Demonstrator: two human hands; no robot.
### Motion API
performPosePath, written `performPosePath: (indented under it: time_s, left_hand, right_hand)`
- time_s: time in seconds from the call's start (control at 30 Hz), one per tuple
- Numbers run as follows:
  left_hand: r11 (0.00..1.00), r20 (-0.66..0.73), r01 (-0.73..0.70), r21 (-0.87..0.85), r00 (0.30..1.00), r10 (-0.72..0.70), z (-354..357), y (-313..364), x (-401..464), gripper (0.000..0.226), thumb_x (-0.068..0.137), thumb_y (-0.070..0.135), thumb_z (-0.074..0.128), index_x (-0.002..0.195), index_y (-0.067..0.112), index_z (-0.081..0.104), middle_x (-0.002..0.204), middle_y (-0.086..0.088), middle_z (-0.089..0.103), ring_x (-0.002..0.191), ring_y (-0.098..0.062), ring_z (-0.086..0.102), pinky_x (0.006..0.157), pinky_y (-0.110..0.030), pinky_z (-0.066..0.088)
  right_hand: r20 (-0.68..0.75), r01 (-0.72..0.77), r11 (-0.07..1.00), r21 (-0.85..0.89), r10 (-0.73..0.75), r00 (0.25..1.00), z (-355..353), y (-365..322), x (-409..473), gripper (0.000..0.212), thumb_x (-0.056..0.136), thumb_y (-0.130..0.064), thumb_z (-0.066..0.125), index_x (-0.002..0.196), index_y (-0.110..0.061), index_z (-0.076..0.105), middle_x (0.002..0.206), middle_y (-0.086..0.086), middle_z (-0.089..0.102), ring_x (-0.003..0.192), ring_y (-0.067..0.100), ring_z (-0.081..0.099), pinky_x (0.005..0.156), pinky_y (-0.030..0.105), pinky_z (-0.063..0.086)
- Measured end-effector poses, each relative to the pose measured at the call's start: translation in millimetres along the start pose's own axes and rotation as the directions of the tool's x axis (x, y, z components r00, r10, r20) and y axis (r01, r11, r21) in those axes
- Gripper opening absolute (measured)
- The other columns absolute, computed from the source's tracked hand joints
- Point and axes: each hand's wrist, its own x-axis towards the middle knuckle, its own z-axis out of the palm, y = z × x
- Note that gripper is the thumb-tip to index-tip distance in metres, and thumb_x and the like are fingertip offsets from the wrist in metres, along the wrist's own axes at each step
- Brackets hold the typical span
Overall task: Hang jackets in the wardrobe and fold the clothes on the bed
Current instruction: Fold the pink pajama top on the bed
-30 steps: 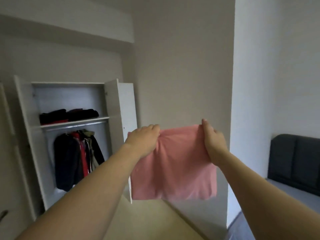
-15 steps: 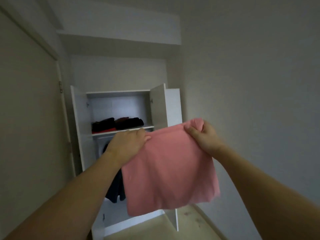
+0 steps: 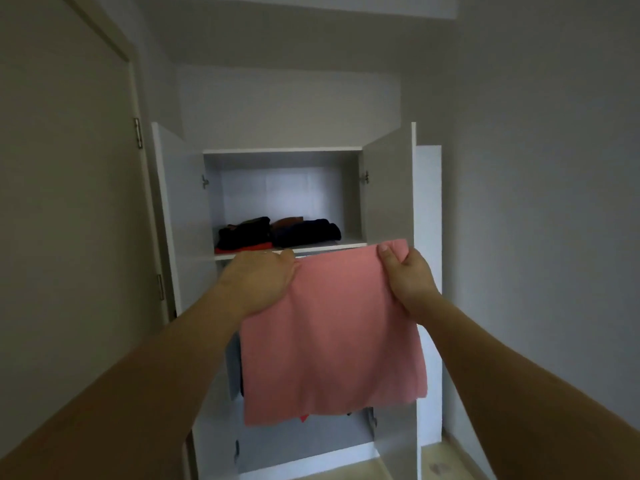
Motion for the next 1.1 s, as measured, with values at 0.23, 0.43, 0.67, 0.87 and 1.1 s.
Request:
performPosePath:
  time_s: [0.23,0.43,0.67,0.87,1.1]
  left_hand:
    - [0.992,-0.063,-0.011,-0.122,0.998,0.003,139.5,-117.3,66.7,0.048,0.085,0.039,0.019,0.091,0.009,0.056,0.064,-0.003,0.058,0.045,-0.010,0.027,0.043,-0.023,0.015]
    - [0.998,0.094,0.026,0.058,0.995,-0.031,269.6,-168.4,147.7,0.033,0.085,0.032,0.033,0.078,0.012,0.058,0.057,0.001,0.055,0.042,-0.017,0.042,0.039,-0.021,0.018]
    - [0.939,0.025,0.269,0.212,0.959,-0.281,416.6,-229.8,263.6,0.021,0.085,0.023,0.042,0.077,0.012,0.058,0.062,-0.005,0.062,0.051,-0.025,0.058,0.047,-0.027,0.039]
    - [0.840,-0.047,0.473,0.267,0.877,-0.479,473.3,-299.4,386.8,0.017,0.097,0.020,0.039,0.103,0.009,0.051,0.102,-0.013,0.065,0.093,-0.033,0.060,0.083,-0.039,0.041]
    - [0.765,-0.047,0.640,0.068,0.768,-0.638,550.3,-369.3,519.3,0.033,0.095,0.016,0.039,0.121,0.002,0.053,0.126,-0.024,0.058,0.118,-0.041,0.054,0.100,-0.044,0.039]
  right_hand:
    - [0.069,-0.004,1.000,-0.006,0.005,0.998,131.1,38.0,157.7,0.051,0.097,-0.049,0.048,0.123,-0.005,0.055,0.107,0.005,0.059,0.094,0.020,0.055,0.079,0.029,0.041]
    - [0.128,0.011,0.999,-0.035,-0.007,0.992,210.4,84.7,289.4,0.058,0.093,-0.058,0.047,0.121,-0.008,0.055,0.113,0.003,0.062,0.102,0.022,0.059,0.086,0.032,0.046]
    - [0.184,0.001,0.998,0.070,-0.014,0.983,298.8,131.4,459.3,0.029,0.092,-0.042,0.035,0.092,-0.018,0.051,0.089,-0.002,0.053,0.084,0.021,0.051,0.071,0.034,0.041]
    - [0.111,0.080,0.981,0.176,-0.100,0.989,360.7,116.1,617.0,0.029,0.100,-0.033,0.036,0.111,-0.009,0.047,0.088,0.001,0.052,0.070,0.012,0.048,0.056,0.029,0.036]
    - [-0.102,0.231,0.965,0.122,-0.219,0.970,437.9,126.5,767.5,0.031,0.087,-0.008,0.043,0.118,-0.005,0.047,0.122,0.018,0.054,0.109,0.033,0.056,0.097,0.042,0.045]
